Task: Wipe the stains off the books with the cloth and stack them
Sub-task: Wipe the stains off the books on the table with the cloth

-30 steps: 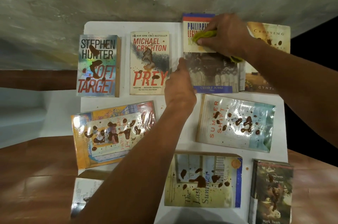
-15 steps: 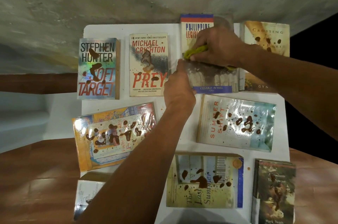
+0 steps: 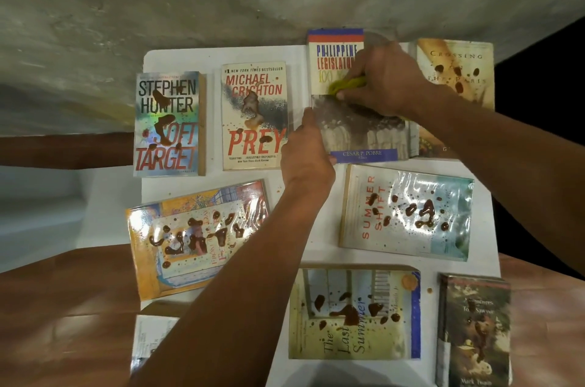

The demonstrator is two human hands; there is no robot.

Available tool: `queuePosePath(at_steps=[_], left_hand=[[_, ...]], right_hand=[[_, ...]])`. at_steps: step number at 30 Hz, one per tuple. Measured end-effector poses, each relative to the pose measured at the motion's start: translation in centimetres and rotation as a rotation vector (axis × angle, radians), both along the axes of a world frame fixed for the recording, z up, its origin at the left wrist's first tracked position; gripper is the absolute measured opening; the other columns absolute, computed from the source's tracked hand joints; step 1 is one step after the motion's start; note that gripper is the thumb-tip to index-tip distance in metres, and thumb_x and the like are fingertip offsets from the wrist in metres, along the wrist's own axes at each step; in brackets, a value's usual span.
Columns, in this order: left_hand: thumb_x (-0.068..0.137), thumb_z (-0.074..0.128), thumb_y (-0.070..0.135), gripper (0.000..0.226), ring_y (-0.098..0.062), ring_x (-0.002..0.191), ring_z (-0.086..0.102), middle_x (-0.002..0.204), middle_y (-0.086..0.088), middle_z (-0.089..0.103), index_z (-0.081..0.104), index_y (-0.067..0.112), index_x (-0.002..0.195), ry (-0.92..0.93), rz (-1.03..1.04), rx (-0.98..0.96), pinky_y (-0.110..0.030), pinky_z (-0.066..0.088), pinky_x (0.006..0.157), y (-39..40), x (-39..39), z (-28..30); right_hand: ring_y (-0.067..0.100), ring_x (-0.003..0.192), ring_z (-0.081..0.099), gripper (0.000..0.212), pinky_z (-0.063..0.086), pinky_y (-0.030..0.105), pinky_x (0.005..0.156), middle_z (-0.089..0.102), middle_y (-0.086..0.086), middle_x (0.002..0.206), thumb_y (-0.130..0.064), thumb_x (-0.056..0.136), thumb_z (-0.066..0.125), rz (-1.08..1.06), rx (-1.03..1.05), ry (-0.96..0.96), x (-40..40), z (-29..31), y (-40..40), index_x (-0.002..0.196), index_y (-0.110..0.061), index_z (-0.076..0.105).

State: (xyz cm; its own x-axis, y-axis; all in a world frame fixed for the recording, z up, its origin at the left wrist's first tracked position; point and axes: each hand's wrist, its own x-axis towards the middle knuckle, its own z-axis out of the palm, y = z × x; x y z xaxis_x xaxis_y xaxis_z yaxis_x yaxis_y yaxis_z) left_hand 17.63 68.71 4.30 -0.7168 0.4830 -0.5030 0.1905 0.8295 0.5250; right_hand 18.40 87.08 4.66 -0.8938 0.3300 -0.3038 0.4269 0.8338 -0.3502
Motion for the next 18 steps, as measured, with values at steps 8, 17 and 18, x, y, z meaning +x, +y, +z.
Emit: queuePosePath(at_steps=[8, 17, 18], left_hand=[[0.084, 0.076, 0.002, 0.057, -0.025, 0.110, 0.064, 0.116, -0.007, 0.067, 0.051, 0.015, 0.134, -0.039, 0.138, 0.105, -0.035, 0.052, 0.094, -0.5, 1.1, -0.9], [0.093, 0.067, 0.006, 0.046, -0.021, 0.104, 0.066, 0.113, -0.006, 0.068, 0.054, 0.012, 0.137, -0.008, 0.218, 0.157, -0.027, 0.049, 0.088, -1.4, 2.4, -1.0], [0.094, 0.067, 0.007, 0.046, -0.020, 0.104, 0.066, 0.113, -0.006, 0.068, 0.053, 0.012, 0.138, -0.008, 0.215, 0.156, -0.027, 0.049, 0.088, -1.5, 2.4, -0.9]], right_hand=[[0.016, 0.104, 0.053, 0.048, 0.042, 0.027, 0.086, 0.066, 0.004, 0.119, -0.050, 0.084, 0.073, -0.143, -0.011, 0.051, -1.1, 0.1, -1.1, 0.123, -0.022, 0.070], [0.034, 0.125, 0.040, 0.060, 0.043, 0.046, 0.101, 0.044, 0.010, 0.138, -0.053, 0.083, 0.072, -0.123, 0.129, -0.015, 2.0, 0.7, -2.6, 0.135, -0.026, 0.056], [0.034, 0.123, 0.042, 0.059, 0.045, 0.046, 0.098, 0.044, 0.009, 0.137, -0.052, 0.082, 0.073, -0.134, 0.166, -0.012, 2.4, 0.7, -2.8, 0.133, -0.027, 0.057]])
